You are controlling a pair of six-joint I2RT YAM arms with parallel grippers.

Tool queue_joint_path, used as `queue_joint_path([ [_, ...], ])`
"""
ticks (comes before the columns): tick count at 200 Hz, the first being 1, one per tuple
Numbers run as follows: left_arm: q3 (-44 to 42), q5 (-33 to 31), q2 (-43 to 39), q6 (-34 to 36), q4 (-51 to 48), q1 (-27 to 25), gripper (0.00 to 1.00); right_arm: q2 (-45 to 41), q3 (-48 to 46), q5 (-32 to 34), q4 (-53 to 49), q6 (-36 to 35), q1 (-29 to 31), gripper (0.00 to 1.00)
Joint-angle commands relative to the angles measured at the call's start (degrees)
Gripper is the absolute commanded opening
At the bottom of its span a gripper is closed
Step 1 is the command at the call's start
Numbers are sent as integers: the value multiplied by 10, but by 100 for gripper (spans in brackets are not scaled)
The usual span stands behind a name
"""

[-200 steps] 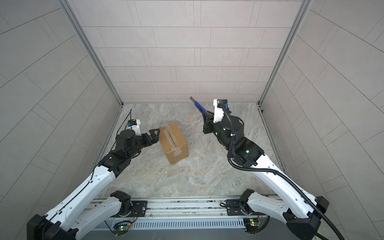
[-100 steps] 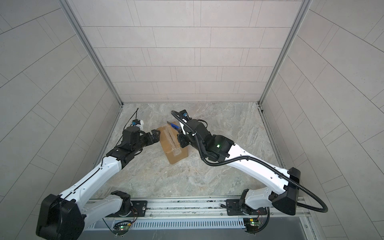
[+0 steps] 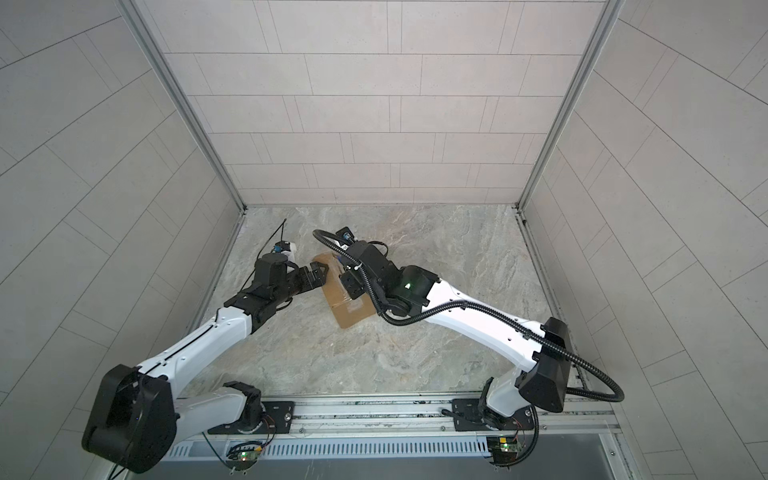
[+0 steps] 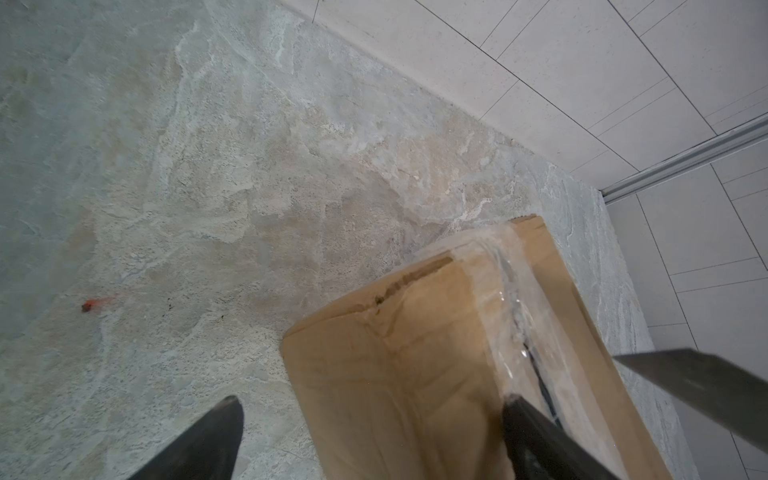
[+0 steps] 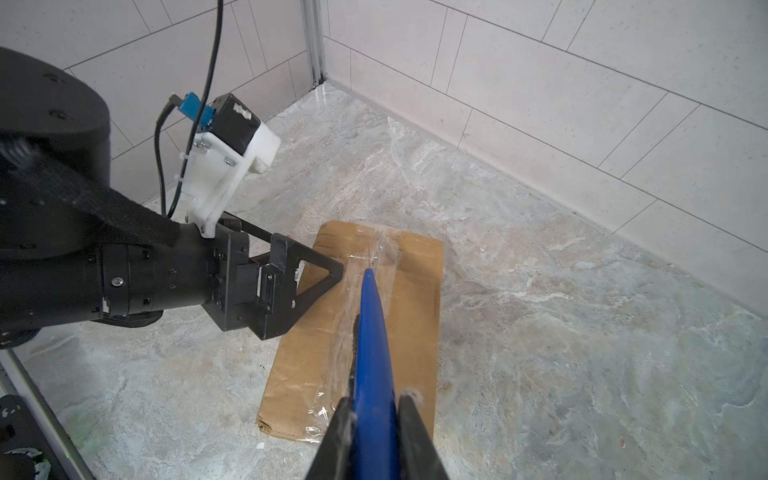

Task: Unpack the express box
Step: 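Grip the box edge with the left gripper while the right lowers the knife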

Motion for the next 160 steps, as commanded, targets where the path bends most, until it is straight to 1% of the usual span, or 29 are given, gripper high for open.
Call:
queue_joint_path([
  [1,-3,-4,8,1,-4,2,100,6,15,24,-9,-16,6,0],
  [160,-17,-5,3,-5,-5,2,100,54,33,71,8,-54,26,0],
])
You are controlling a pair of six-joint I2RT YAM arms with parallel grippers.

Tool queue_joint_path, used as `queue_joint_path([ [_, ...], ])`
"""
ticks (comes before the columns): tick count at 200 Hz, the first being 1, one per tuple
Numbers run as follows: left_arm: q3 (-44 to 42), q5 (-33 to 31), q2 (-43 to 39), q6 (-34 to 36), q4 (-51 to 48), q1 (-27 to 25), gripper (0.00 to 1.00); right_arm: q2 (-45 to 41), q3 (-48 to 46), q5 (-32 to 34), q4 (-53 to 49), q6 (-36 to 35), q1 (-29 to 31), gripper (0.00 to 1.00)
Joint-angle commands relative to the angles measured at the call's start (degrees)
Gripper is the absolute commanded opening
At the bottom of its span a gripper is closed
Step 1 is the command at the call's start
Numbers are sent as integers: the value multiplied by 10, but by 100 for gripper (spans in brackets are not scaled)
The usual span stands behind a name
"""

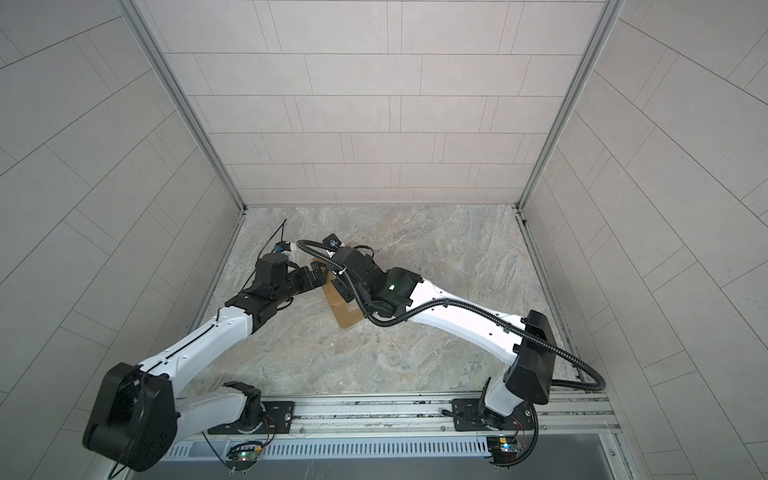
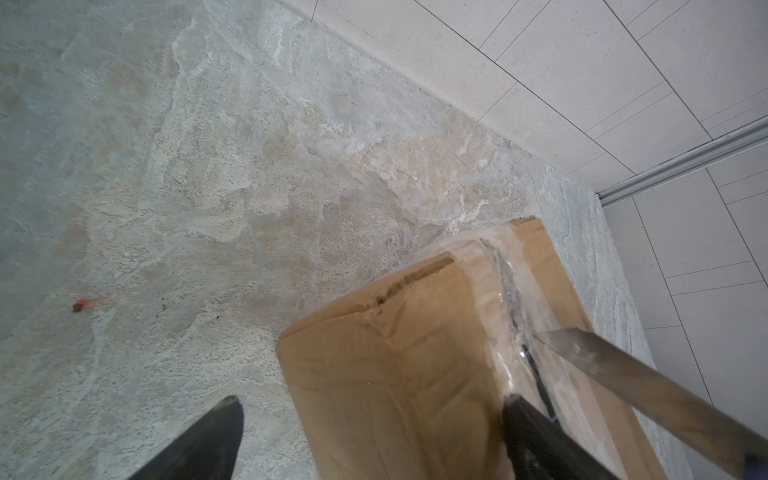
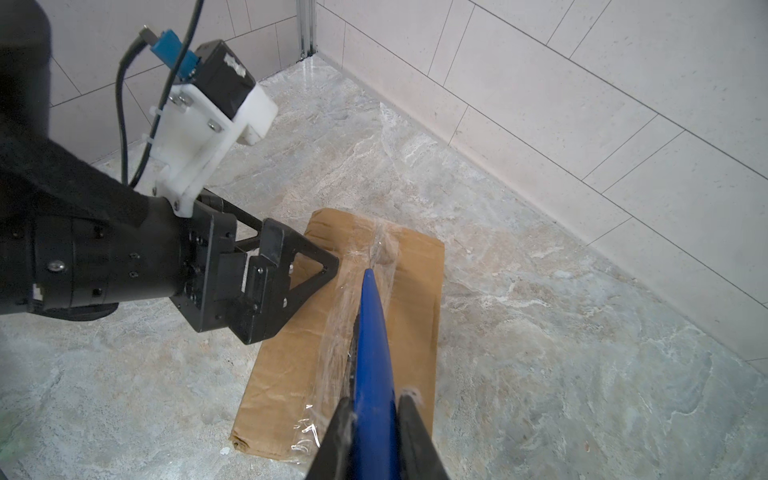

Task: Unpack the express box

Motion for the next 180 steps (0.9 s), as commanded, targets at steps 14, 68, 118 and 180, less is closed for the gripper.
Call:
queue_joint_path([
  [14,-16,-5,0,1,-12,2,100,9,15,21,8,-12,6,0],
  [68,-20,-5,-1,1,-10,2,100,18,12,35,11,-15,9,0],
  [118,-21,-3,3,0,-8,2,100,9,8,41,14,-15,10,0],
  [180,-26,-4,4,-4,-4,2,99,9,-1,47,16,-14,11,0],
])
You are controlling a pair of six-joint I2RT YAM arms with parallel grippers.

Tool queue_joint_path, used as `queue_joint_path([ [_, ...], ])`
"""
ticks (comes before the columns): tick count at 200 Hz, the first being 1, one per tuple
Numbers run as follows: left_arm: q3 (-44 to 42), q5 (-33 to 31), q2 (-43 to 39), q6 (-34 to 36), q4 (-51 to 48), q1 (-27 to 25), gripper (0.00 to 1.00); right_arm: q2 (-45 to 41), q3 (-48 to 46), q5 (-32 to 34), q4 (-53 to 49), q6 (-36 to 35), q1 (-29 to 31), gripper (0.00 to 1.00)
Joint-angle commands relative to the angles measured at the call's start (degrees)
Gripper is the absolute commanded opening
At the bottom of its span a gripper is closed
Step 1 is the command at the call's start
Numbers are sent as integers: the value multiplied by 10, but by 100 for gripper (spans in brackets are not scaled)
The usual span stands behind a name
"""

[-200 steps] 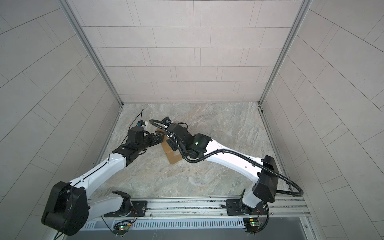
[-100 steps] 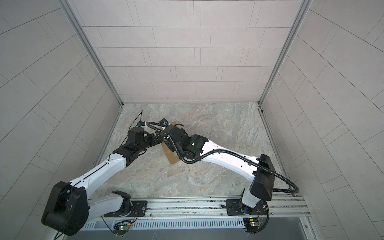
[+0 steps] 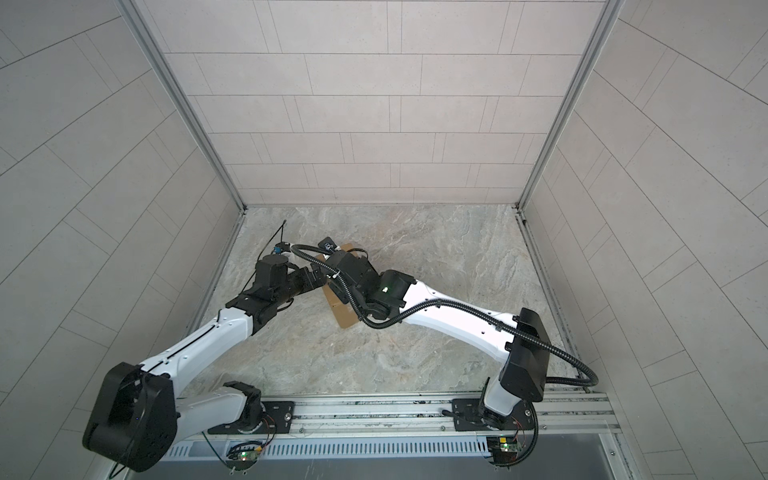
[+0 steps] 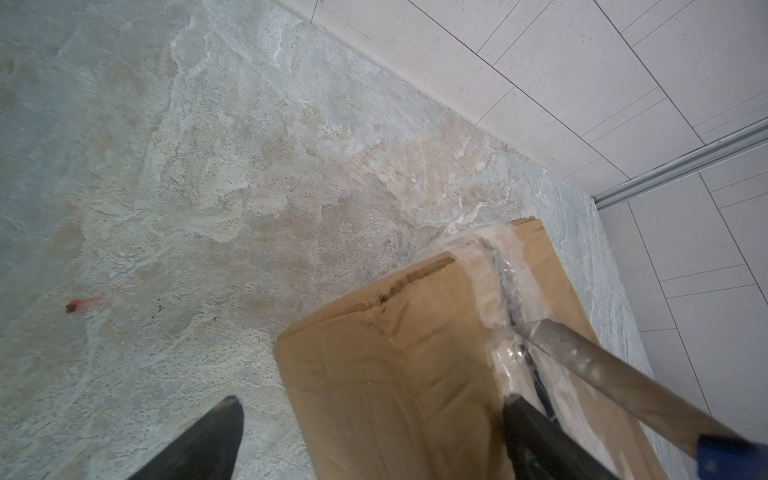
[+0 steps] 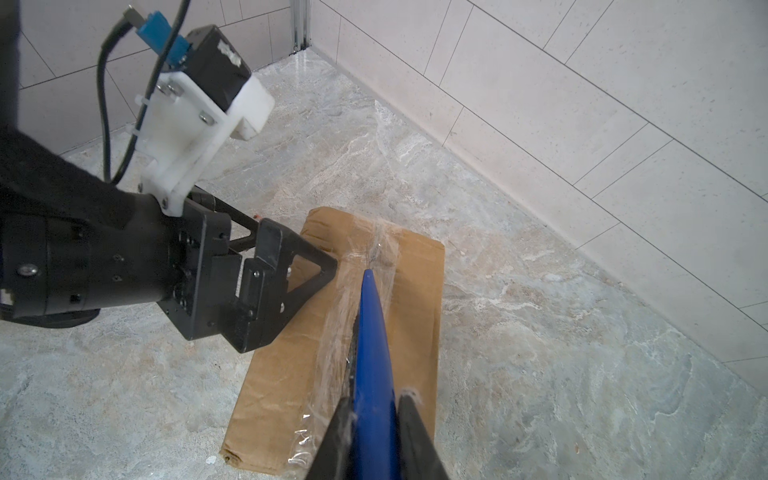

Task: Unpack the express box

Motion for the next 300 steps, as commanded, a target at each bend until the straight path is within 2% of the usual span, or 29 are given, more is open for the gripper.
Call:
queue_joint_path([
  [1,-14,-5,4,2,-21,3,99,-7,-2,23,7,-7,4,0],
  [86,-15,-5,3,1,-20,2,99,-34,-6,19,14,1,6,0],
  [300,-18,-5,4,-1,-20,2,99,-9,-20,10,21,10,7,0],
])
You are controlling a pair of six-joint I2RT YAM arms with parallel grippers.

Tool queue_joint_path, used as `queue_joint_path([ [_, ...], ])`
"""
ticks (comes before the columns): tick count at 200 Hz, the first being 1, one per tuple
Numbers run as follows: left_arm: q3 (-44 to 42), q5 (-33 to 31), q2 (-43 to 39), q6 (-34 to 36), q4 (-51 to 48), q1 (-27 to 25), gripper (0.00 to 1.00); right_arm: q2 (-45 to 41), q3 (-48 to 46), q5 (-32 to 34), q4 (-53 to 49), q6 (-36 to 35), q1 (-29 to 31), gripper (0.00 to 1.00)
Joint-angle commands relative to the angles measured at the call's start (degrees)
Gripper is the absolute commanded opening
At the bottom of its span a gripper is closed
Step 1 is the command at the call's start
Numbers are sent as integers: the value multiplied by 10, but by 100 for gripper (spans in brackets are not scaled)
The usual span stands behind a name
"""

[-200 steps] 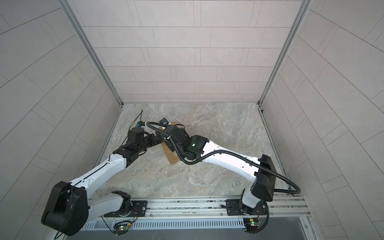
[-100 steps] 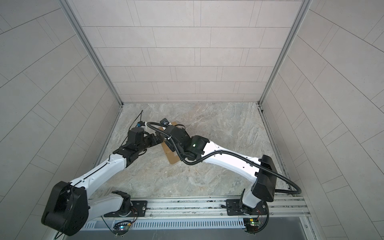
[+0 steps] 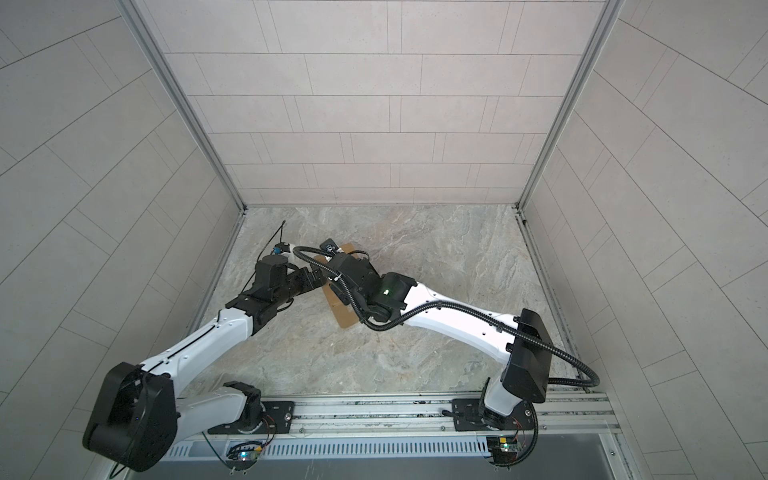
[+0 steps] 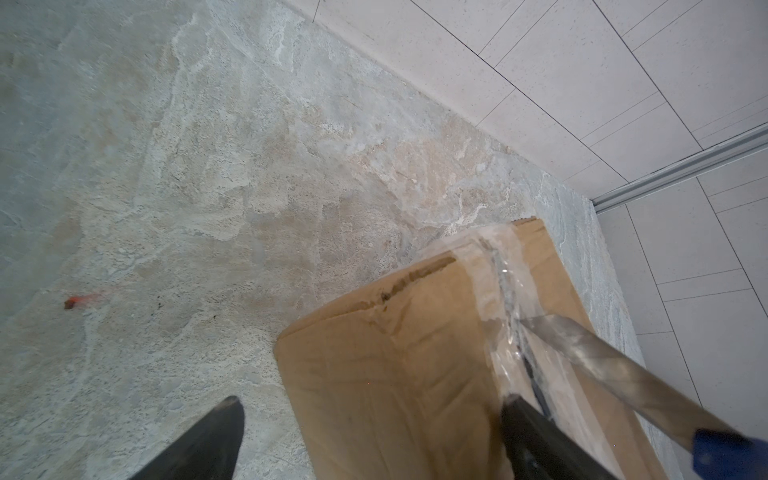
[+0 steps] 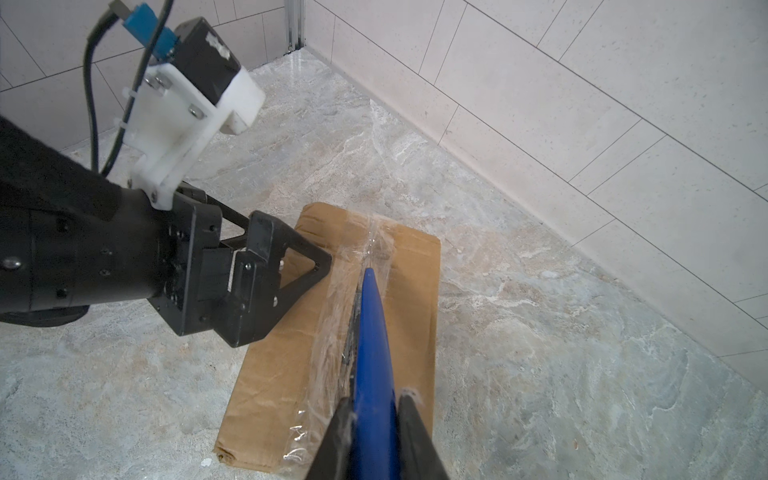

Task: Unpack the express box

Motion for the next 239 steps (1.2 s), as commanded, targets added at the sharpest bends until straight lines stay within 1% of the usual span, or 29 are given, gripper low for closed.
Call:
queue_joint_path([
  [1,-14,-6,4,3,-23,2,99,-3,-1,2,7,6,4,0],
  [126,-16,-7,5,4,-25,2,98,-26,1,6,8,7,7,0],
  [188,-18,16,5,4,-24,2,97,-37,-5,9,-12,14,9,0],
  [217,-30,35,1,-1,-18,2,96,-46,-16,22,-31,16,8,0],
  [239,-39,47,-2,-8,-11,2,96,-64,-37,69,-29,18,5,0],
])
